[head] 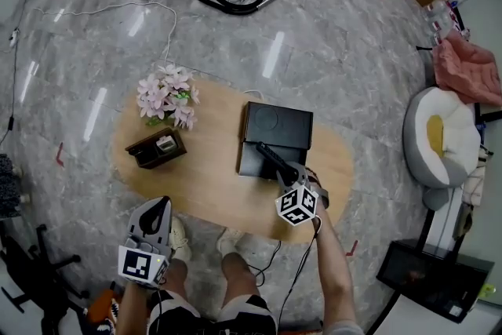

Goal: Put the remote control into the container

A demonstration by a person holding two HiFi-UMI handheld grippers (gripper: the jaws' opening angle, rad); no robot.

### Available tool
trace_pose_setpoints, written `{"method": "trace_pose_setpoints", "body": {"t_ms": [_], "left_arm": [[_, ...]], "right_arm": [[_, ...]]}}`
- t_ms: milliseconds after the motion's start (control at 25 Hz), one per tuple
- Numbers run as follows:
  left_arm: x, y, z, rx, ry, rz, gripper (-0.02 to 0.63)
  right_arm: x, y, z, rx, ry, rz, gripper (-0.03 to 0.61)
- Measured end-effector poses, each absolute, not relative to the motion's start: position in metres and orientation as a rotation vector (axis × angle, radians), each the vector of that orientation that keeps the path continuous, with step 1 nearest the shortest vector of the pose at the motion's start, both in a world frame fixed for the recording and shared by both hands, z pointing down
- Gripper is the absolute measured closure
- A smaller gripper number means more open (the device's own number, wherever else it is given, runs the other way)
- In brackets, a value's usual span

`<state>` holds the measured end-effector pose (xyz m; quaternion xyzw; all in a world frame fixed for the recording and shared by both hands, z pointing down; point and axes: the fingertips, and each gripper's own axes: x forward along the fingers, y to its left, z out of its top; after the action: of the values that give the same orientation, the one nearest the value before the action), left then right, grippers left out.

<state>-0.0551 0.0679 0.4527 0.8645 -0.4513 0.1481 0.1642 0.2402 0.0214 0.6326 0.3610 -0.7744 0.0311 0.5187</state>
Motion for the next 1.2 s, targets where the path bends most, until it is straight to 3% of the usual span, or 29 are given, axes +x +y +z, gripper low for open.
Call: {"method": "trace_pose_setpoints", "body": {"t_ms": [1200], "left_arm": [[-0.059, 0.066, 0.512, 2.331, -1.336, 0.475, 0.606]], "right_arm": [[0.235, 0.014, 0.726, 0.703, -1.838, 0.097, 0.482]]}}
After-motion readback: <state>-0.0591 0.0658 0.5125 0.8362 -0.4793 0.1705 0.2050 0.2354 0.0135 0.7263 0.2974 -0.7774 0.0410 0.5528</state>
